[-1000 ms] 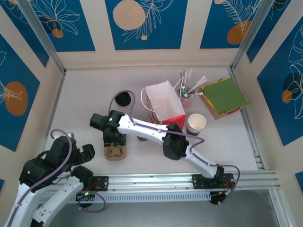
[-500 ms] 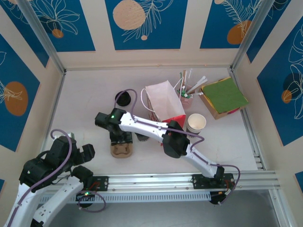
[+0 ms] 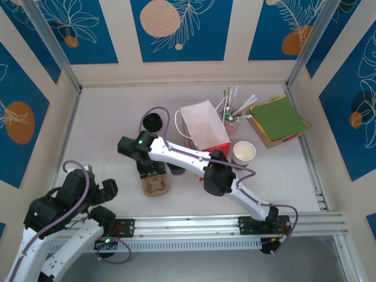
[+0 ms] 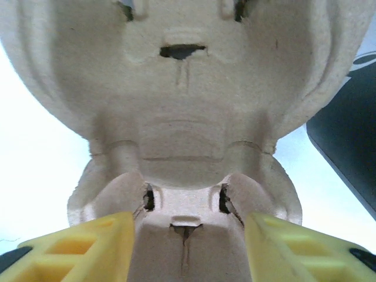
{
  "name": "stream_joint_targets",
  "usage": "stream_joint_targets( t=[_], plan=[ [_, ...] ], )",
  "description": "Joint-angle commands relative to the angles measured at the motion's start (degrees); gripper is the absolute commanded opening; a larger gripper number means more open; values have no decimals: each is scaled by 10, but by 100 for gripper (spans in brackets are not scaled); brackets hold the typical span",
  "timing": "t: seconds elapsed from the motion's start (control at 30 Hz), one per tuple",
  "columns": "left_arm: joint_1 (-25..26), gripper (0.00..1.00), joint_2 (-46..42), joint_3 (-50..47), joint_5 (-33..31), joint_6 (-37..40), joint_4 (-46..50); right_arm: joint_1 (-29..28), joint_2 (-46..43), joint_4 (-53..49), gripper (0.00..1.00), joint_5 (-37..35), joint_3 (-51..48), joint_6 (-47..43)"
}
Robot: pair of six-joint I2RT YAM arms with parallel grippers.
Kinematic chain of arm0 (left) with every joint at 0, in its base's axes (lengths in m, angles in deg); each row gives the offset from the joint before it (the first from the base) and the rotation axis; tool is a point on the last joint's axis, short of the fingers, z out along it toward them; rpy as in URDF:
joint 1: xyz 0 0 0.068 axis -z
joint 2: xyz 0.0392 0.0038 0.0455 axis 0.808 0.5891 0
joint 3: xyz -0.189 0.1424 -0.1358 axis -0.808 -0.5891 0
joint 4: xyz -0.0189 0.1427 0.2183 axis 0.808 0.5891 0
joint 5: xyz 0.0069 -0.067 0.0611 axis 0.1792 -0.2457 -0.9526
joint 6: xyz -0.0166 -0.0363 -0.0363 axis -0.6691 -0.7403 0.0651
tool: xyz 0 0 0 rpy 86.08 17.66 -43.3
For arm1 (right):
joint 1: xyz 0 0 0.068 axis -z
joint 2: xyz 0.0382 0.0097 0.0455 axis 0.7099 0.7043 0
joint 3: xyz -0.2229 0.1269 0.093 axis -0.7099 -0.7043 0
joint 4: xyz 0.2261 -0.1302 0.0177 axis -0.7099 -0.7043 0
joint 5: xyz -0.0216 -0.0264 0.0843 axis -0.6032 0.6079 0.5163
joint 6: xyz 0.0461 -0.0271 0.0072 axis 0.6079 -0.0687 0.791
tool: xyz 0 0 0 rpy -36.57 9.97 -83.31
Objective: Pack the takeout coffee
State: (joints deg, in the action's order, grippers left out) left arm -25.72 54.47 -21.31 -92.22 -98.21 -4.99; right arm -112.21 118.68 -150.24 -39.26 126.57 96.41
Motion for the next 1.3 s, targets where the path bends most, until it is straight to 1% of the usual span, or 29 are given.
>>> stream_joint_targets(
  t=[0.0,0.33,0.7,1.27],
  plan=[
    [-5,100,-10,-4,3,-7,9,3,-14,-6,49,-3,17,1],
    [-5,100,-16,-6,10,-5,8,15,-1,9,49,-15,29,-9],
    [-5,100,-16,-6,11,-1,3,27,29,15,48,-3,53,-5],
    [-5,100,-16,-6,17,10,-4,25,53,10,48,10,51,7]
  ],
)
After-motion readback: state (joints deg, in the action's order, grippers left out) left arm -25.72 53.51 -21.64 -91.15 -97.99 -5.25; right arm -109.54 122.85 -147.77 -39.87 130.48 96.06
